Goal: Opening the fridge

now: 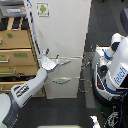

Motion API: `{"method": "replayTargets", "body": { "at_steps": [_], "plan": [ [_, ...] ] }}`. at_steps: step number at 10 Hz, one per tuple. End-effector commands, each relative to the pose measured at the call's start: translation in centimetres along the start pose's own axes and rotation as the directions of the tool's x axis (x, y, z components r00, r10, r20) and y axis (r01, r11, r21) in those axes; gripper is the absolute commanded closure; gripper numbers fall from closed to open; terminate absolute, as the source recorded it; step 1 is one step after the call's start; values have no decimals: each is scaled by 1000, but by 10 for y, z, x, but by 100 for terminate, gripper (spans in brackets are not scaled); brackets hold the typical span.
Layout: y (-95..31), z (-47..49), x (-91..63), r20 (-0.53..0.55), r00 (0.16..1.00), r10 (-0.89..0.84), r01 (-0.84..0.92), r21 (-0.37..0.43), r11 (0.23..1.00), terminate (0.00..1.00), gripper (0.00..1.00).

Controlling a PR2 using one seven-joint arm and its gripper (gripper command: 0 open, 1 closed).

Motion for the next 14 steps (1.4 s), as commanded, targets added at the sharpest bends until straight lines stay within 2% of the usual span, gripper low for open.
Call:
{"method": "replayTargets", "body": {
  "at_steps": [1,9,14],
  "plan": [
    [84,21,7,-42,996,79,-74,101,992,0,0],
    [175,-8,43,-78,988,135,-125,121,985,0,0],
    [226,-31,34,-119,980,162,-139,184,973,0,0]
  ]
}}
